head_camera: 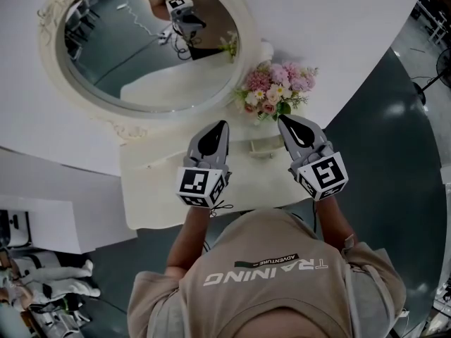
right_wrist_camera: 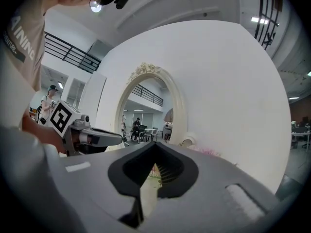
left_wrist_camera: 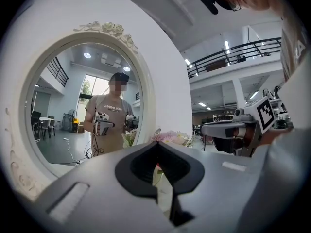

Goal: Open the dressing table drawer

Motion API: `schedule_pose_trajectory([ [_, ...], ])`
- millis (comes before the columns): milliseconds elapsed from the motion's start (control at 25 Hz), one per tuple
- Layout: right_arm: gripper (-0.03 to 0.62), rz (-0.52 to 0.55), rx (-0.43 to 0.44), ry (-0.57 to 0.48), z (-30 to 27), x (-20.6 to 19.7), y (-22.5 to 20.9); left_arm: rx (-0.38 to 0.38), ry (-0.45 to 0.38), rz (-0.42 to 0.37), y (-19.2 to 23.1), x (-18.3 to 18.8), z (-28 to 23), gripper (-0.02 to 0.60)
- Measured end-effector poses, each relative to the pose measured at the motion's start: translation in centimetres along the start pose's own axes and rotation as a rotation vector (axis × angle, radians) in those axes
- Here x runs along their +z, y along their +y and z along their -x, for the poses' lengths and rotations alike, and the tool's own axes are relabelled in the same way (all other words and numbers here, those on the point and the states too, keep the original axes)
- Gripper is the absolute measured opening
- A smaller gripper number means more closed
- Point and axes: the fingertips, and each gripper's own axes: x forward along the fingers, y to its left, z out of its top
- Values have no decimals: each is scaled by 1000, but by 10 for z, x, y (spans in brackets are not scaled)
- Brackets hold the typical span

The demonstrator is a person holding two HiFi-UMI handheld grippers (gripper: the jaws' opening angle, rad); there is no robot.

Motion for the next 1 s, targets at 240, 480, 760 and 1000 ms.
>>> schedule_pose_trajectory([
  [240, 2, 3, -1, 18, 1, -5, 0, -2, 11, 14, -2, -5, 1, 18],
  [480, 2, -8, 13, 36, -1, -13, 5, -15, 22, 36, -8, -14, 1, 18],
  [760, 2, -23, 21, 48, -3, -17, 5, -13, 26, 52, -7, -17, 0, 18],
  [1000, 2, -37, 31, 51, -9, -18, 3, -11, 34, 61, -5, -23, -5, 18],
])
